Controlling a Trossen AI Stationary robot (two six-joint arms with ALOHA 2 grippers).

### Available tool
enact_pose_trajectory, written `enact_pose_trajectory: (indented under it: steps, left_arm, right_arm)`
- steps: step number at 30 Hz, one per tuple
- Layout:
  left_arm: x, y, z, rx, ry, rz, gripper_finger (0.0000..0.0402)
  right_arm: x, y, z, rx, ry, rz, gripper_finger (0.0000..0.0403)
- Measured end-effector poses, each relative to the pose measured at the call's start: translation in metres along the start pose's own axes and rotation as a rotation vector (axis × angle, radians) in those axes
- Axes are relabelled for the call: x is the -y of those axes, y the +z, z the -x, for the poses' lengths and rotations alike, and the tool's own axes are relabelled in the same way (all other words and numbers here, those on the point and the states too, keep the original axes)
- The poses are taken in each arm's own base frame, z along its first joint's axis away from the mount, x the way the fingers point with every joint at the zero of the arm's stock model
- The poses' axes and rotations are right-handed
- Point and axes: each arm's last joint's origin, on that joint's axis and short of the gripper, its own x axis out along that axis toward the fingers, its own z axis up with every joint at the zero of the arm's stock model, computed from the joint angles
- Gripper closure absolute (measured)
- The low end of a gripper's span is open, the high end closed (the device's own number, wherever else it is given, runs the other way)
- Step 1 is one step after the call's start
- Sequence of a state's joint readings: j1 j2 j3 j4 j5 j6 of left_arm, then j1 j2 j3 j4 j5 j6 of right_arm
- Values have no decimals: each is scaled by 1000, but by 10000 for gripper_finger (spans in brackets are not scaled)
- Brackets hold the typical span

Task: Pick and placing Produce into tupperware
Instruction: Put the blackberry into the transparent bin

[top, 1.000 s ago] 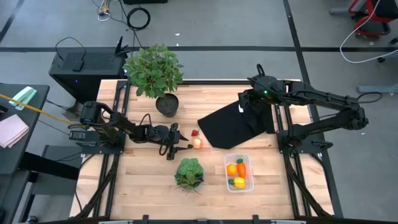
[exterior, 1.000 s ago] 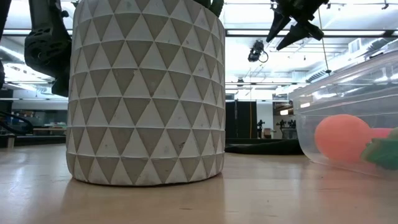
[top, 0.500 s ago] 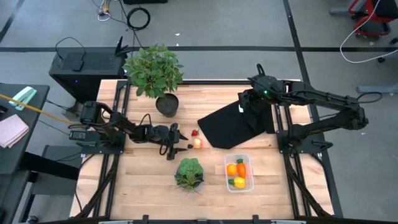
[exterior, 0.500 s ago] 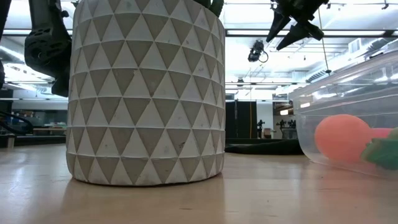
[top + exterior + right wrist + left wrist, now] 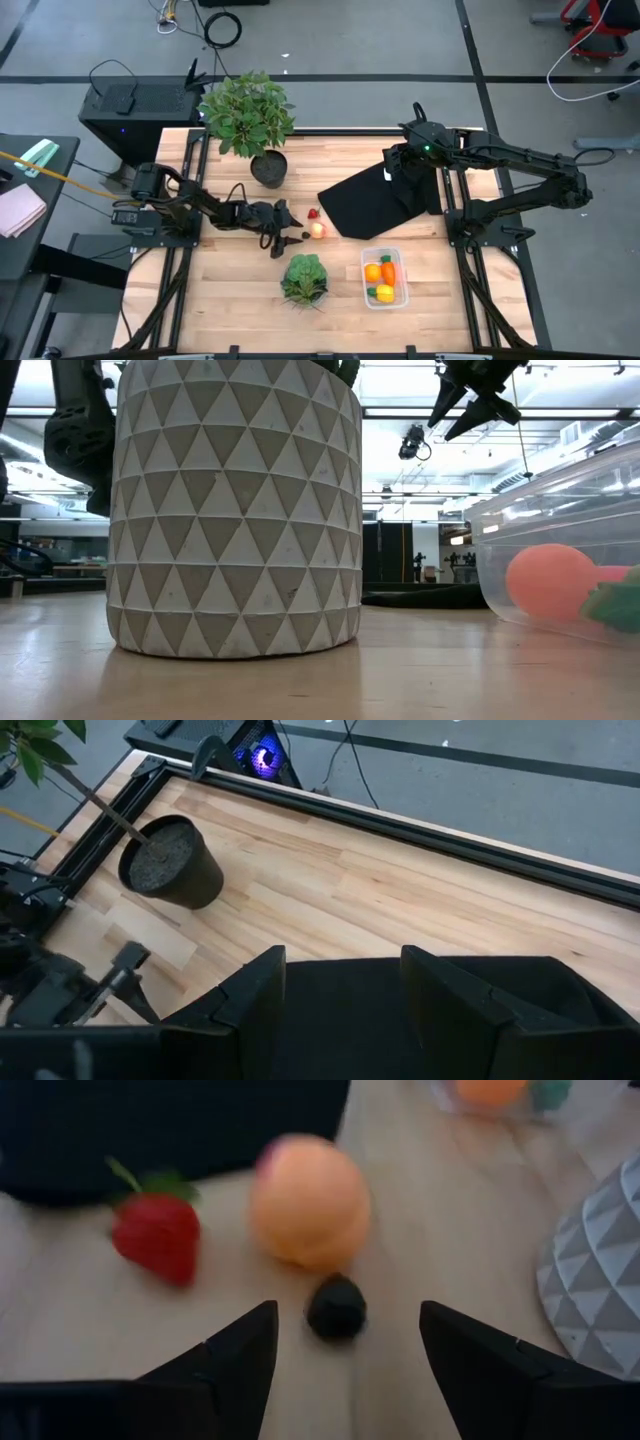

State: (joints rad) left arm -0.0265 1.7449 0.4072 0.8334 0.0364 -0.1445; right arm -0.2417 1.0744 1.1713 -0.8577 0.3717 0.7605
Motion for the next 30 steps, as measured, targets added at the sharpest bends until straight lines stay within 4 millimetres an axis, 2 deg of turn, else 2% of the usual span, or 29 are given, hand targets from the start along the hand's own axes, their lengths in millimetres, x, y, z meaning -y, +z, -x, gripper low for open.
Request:
enact_pose_trajectory:
  steps: [7,18,30]
  left_arm:
    - [1,-4,-17,-28,-61,29,152]
    - [1,3,-20,4,-39,-72,162]
    - [0,-2,-21,-30,-35,-50,176]
  right_arm:
    - [-1,1,0,8,11,-11,198]
    - [-1,1,0,8,17,-12,198]
    - [-1,1,0,9,18,-12,198]
